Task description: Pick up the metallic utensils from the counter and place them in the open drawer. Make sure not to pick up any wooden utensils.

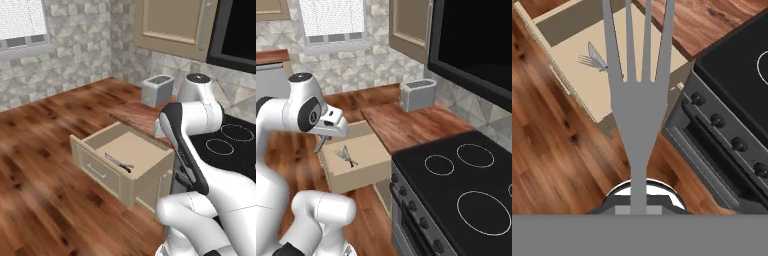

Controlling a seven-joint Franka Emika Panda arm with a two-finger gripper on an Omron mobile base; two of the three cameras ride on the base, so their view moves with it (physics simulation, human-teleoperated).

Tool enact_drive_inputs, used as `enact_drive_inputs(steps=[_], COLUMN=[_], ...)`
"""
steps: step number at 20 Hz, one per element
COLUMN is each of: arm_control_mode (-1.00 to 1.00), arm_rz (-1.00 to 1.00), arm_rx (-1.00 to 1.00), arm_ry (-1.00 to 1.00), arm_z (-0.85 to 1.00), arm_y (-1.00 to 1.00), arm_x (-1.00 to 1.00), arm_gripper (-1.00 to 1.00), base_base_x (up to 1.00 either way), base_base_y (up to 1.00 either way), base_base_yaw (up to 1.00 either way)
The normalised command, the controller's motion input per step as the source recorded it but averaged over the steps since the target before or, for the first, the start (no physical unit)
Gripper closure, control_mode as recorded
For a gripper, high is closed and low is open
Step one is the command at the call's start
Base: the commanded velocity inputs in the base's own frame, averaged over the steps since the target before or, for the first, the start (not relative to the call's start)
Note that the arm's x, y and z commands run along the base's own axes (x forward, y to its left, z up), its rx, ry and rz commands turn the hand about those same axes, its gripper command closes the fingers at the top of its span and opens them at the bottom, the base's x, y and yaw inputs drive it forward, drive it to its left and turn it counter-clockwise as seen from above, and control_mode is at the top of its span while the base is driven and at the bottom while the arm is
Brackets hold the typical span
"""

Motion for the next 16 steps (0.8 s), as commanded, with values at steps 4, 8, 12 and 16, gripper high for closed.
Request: enact_drive_inputs(steps=[4, 8, 12, 16], arm_control_mode=[1.00, 1.00, 1.00, 1.00], arm_rz=[0.00, 0.00, 0.00, 0.00], arm_rx=[0.00, 0.00, 0.00, 0.00], arm_ry=[0.00, 0.00, 0.00, 0.00], arm_z=[0.00, 0.00, 0.00, 0.00], arm_y=[0.00, 0.00, 0.00, 0.00], arm_x=[0.00, 0.00, 0.00, 0.00], arm_gripper=[1.00, 1.00, 1.00, 1.00], base_base_x=[0.24, 0.16, 0.43, 0.78], base_base_y=[-0.28, -0.16, -0.06, -0.24], base_base_yaw=[0.23, 0.27, 0.31, 0.31])
